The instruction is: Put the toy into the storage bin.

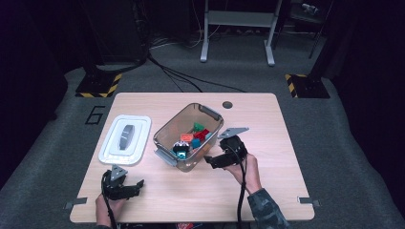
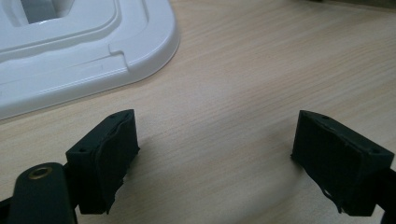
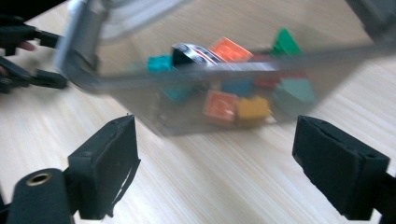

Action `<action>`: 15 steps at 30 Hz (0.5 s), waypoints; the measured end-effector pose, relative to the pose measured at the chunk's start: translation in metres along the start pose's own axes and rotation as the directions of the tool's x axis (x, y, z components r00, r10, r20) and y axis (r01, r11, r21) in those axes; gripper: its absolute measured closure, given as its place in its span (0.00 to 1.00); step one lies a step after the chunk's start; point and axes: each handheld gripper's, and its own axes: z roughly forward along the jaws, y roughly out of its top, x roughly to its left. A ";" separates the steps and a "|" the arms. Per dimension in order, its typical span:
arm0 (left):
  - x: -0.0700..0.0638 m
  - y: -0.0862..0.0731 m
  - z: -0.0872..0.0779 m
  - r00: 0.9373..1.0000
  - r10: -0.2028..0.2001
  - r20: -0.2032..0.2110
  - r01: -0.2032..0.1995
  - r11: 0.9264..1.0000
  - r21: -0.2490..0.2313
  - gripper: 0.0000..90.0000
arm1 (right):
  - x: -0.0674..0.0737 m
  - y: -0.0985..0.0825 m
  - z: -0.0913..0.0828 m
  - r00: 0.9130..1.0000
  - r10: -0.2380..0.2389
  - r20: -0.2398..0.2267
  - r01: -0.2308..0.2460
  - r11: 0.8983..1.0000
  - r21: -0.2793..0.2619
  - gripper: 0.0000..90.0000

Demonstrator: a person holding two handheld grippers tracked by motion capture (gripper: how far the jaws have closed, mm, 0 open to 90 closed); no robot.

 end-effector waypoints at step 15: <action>0.000 0.000 0.000 1.000 -0.001 -0.001 0.001 1.000 0.000 0.16 | -0.046 -0.082 0.004 0.984 0.106 0.141 -0.104 0.994 -0.017 0.00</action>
